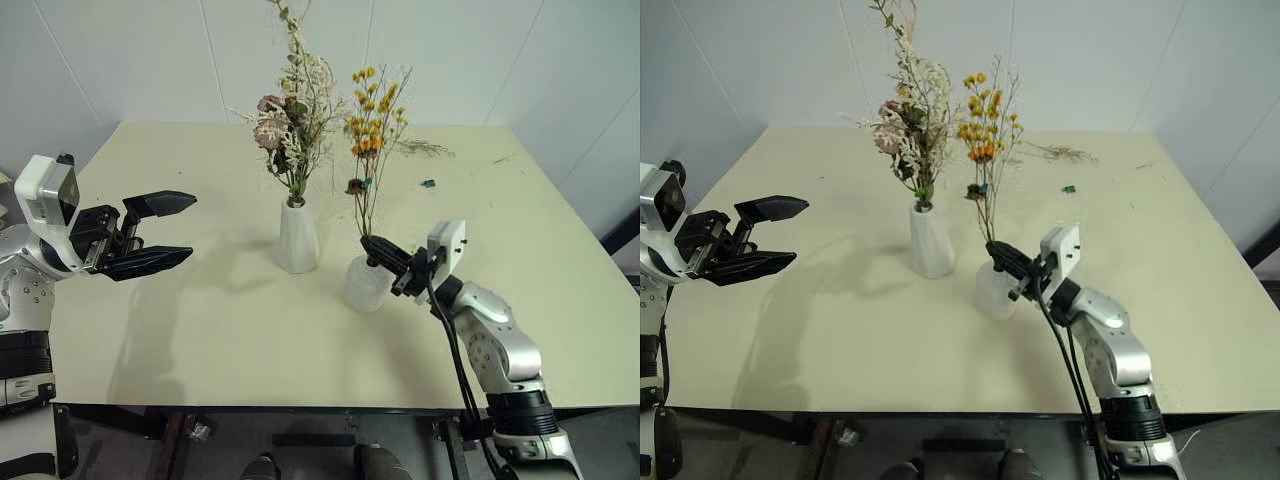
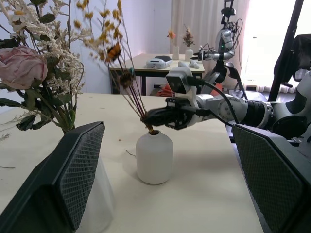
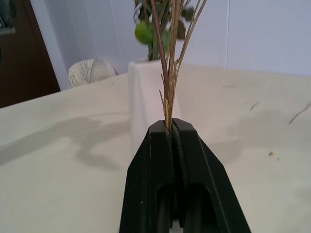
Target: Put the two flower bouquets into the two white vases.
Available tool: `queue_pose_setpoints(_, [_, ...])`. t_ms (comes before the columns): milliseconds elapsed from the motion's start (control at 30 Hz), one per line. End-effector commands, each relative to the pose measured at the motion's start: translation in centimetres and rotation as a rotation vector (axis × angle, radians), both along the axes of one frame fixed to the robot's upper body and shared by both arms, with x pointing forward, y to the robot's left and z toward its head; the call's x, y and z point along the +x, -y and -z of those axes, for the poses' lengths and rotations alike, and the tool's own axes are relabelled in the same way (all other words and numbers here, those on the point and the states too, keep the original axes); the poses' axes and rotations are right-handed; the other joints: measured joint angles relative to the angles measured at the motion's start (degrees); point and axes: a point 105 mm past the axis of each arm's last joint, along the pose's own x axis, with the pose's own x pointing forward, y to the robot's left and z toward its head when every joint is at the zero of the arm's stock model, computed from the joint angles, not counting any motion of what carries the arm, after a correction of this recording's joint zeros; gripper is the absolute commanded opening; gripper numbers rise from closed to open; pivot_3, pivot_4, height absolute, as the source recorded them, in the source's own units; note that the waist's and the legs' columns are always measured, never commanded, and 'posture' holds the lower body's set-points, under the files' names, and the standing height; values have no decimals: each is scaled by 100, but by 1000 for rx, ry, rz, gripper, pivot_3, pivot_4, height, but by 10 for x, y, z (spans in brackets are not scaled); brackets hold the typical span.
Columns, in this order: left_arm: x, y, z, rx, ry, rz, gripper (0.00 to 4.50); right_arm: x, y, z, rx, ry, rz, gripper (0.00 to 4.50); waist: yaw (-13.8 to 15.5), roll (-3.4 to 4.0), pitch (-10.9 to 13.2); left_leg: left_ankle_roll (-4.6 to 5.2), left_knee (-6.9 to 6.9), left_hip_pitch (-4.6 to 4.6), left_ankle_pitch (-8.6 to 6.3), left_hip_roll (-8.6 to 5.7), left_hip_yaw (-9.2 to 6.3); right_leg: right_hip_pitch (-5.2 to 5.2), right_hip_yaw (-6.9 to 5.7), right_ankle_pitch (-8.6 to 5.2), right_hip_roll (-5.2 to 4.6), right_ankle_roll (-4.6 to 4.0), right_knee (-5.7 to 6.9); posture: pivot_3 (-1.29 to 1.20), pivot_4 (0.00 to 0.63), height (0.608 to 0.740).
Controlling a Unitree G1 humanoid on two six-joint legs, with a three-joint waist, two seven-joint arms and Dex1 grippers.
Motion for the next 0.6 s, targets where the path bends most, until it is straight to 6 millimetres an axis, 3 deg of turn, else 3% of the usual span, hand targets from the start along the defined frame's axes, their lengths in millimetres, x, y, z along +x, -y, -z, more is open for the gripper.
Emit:
queue_pose_setpoints(33, [-8,-1,-8,21,47,25,4500,-6,3,-6,8,37,-2,28,1,0,0,0,0,0,0,0,0,0,0,0,0,0,0,0,150,740])
queue_pose_setpoints(433, [-7,-2,-9,25,51,18,4500,-14,14,-8,-29,44,14,28,6,0,0,0,0,0,0,0,-1,0,0,0,0,0,-1,0,150,740])
queue_pose_setpoints(600, [-6,-1,-9,24,54,17,4500,-17,13,-10,-57,48,-1,1308,7,0,0,0,0,0,0,0,-1,0,0,0,0,0,0,0,150,740])
